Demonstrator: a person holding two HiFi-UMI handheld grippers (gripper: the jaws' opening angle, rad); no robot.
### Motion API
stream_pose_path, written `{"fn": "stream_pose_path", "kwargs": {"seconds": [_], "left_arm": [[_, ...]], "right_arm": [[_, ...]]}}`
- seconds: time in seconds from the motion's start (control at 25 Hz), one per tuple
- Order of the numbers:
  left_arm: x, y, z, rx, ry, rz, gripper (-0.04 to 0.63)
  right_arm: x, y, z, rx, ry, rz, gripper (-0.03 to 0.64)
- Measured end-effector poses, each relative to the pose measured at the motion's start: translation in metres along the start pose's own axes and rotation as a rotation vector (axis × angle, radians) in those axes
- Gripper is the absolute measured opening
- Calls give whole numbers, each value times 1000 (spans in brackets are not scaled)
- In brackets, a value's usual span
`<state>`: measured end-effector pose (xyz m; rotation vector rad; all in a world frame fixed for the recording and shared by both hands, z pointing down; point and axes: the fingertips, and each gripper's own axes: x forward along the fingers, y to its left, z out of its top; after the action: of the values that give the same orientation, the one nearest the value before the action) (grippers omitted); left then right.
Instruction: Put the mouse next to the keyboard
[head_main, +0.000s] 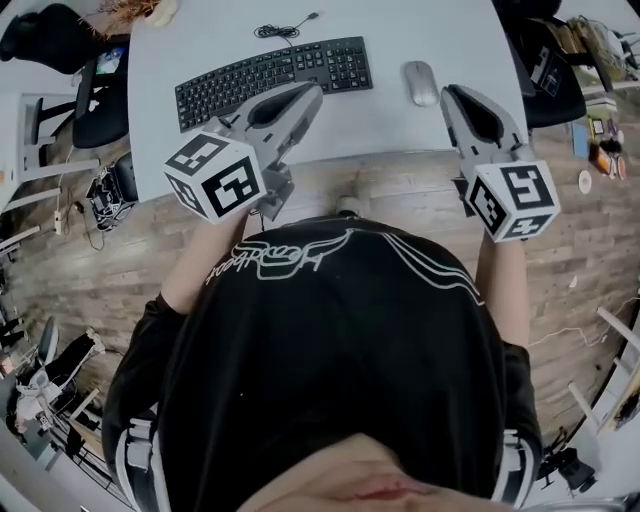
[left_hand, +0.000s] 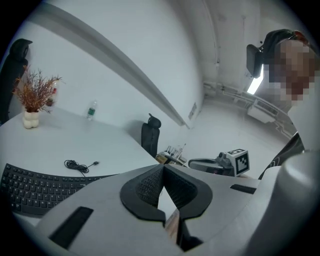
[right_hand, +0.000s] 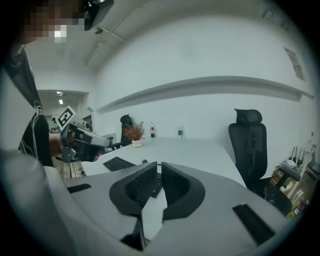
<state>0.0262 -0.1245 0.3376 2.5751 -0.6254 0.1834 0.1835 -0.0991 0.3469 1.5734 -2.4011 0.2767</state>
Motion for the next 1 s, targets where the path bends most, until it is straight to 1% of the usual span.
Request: {"fn": "stream_pose_path", "kwargs": {"seconds": [0.12, 0.24, 0.32, 0.4, 0.48, 0.6, 0.76, 1.0], "left_arm": [[-12, -19, 1, 17, 1, -40, 8], [-35, -39, 1, 36, 5, -100, 8], [-54, -50, 0, 52, 5, -140, 8], [-74, -61, -1, 71, 5, -174, 8], [-97, -72, -6, 88, 12, -198, 8], [-131, -86, -16, 107, 18, -225, 8], [-166, -106, -31, 133, 25, -261, 8], [-214, -137, -55, 172, 39, -306, 8]], "right_arm": [[-23, 36, 15, -21, -34, 51, 14], [-38, 85, 31, -23, -77, 119, 9], [-45, 118, 40, -29, -93, 146, 9], [-55, 146, 46, -9, -104, 160, 9], [-66, 172, 46, 44, -112, 177, 9], [-82, 206, 42, 98, -122, 174, 9], [-102, 243, 36, 107, -137, 144, 11], [-127, 295, 27, 121, -156, 134, 11]]}}
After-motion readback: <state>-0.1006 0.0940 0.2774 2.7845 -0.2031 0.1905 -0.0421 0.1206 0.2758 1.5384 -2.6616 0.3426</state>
